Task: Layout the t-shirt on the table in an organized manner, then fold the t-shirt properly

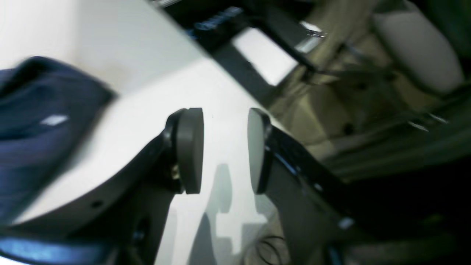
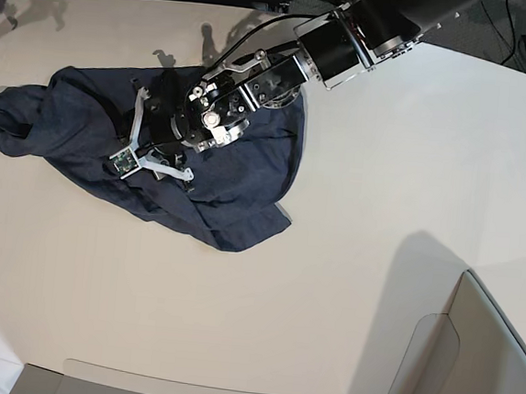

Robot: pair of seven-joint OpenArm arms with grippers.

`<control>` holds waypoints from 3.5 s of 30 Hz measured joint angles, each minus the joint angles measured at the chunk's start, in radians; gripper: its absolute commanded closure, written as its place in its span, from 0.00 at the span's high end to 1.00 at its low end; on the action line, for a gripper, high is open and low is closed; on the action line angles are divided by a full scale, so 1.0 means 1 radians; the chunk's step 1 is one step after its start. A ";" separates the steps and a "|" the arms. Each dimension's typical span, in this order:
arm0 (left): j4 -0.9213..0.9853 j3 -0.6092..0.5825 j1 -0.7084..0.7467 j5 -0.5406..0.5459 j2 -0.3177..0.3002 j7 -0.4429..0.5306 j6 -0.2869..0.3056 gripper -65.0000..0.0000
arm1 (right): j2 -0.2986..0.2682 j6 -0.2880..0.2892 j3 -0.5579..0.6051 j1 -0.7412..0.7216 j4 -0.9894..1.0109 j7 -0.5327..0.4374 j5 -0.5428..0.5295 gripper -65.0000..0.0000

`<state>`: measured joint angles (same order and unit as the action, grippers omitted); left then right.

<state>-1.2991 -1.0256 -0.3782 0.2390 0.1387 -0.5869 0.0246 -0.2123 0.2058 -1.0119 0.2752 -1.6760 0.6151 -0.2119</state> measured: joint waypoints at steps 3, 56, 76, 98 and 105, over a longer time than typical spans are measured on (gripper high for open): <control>-0.002 0.000 -0.005 0.055 0.002 0.030 -0.007 0.37 | -0.002 0.000 0.063 -0.010 0.002 -0.002 0.001 0.31; -0.121 -0.004 0.024 0.248 0.000 0.024 -0.010 0.43 | 0.091 -0.008 0.765 0.141 -0.182 -0.222 0.132 0.57; -0.045 -0.005 0.003 0.251 -0.011 0.014 -0.009 0.43 | 0.150 -0.003 0.425 0.273 -0.331 -0.206 0.130 0.66; -0.143 -0.013 0.054 0.254 -0.006 -0.066 -0.014 0.43 | 0.169 -0.003 0.232 0.309 -0.327 -0.208 0.021 0.66; -0.119 -0.077 0.064 0.176 -0.002 -0.060 -0.007 0.43 | 0.169 -0.003 0.232 0.306 -0.325 -0.208 0.022 0.66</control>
<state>-1.4181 -1.1027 -0.3141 0.4149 0.1364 -0.6468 0.0177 -0.0437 0.2028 -0.7803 0.5816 -2.0010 0.4068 -0.1902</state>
